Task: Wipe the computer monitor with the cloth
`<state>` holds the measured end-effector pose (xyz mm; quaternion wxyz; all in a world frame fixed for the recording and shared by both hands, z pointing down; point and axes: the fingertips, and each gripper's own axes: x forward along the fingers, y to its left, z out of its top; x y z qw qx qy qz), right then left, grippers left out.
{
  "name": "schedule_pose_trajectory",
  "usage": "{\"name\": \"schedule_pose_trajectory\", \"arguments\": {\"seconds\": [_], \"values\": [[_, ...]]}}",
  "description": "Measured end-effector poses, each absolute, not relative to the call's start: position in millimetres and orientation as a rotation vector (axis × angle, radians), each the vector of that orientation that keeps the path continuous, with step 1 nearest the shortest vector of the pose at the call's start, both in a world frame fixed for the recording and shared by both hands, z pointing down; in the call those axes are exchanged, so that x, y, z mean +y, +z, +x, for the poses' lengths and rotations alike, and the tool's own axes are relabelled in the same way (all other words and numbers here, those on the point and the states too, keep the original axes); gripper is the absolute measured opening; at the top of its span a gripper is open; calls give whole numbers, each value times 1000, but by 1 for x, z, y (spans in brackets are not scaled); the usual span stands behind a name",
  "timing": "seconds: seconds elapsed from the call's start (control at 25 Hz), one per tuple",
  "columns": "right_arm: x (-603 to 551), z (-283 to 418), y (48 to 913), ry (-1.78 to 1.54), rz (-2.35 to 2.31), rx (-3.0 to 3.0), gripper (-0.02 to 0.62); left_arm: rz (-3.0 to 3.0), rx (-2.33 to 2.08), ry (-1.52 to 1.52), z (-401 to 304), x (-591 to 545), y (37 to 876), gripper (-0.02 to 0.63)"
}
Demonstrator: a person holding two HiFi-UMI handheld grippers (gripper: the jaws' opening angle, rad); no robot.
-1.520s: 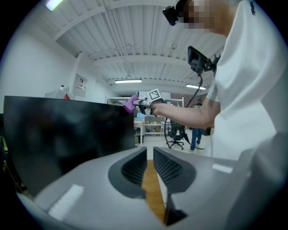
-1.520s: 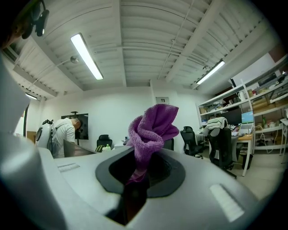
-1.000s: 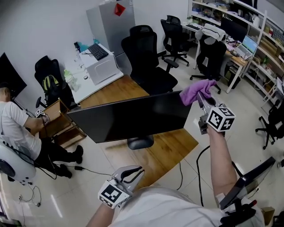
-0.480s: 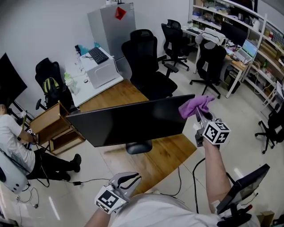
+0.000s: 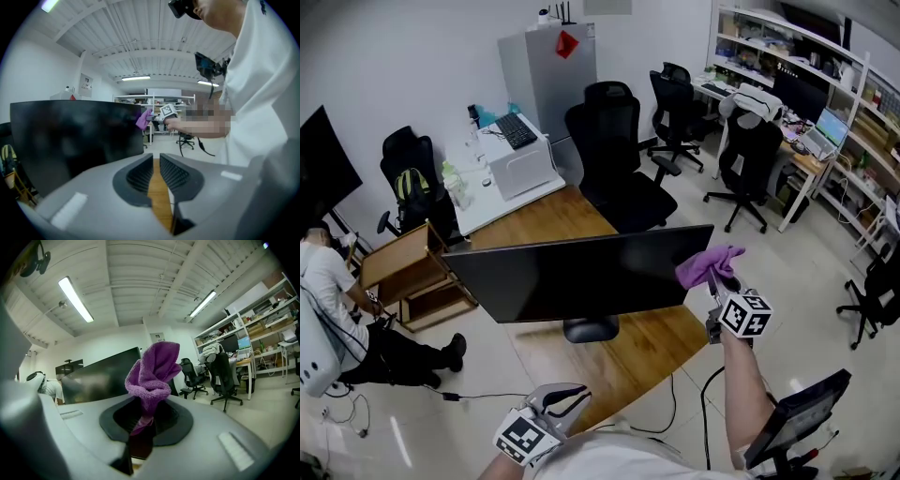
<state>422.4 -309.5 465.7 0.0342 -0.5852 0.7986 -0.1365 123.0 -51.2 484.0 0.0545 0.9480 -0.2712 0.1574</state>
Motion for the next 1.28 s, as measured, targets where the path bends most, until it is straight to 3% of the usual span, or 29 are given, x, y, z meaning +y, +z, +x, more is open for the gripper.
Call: {"name": "schedule_pose_trajectory", "arguments": {"seconds": [1.28], "values": [[-297,412,620,-615,-2006,2588,51,2767,-891,543,102,-29,498,64]]}}
